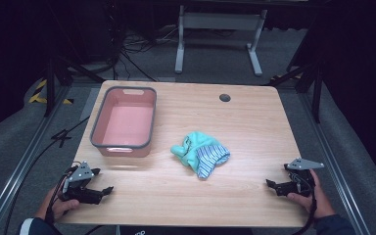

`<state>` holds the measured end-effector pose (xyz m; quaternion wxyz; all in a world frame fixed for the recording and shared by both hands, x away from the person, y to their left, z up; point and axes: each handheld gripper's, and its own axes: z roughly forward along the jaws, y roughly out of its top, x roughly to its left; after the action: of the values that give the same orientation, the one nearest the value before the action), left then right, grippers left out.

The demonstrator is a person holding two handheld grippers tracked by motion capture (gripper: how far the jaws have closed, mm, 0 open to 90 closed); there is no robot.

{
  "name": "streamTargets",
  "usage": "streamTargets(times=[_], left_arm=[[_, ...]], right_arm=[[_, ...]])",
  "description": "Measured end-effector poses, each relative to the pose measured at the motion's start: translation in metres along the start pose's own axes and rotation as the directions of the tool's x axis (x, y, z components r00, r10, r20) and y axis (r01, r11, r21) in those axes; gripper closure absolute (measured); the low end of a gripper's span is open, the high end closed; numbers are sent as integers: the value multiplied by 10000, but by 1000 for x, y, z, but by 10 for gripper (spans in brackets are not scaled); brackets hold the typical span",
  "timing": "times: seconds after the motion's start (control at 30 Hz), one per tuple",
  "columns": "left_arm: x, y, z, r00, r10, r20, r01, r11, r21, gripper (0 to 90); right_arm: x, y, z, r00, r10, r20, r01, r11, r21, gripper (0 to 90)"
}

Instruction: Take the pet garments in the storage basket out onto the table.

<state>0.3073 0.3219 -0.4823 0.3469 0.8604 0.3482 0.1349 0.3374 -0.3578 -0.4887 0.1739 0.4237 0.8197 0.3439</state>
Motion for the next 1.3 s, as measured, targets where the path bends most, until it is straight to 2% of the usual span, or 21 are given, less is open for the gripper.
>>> streamTargets(times=[0.8, 1.0, 1.3], left_arm=[[-1, 1, 2, 9999, -130, 13, 130, 9999, -1, 126], [0, 2, 2, 10000, -36, -79, 37, 9999, 150, 111], [-2, 3, 4, 9997, -163, -154, 166, 9997, 177, 82]], right_arm=[[0, 0, 0, 10000, 1, -5, -1, 10000, 1, 5], [0, 0, 0, 10000, 2, -7, -2, 10000, -1, 5], [0, 0, 0, 10000, -2, -9, 2, 10000, 1, 4]])
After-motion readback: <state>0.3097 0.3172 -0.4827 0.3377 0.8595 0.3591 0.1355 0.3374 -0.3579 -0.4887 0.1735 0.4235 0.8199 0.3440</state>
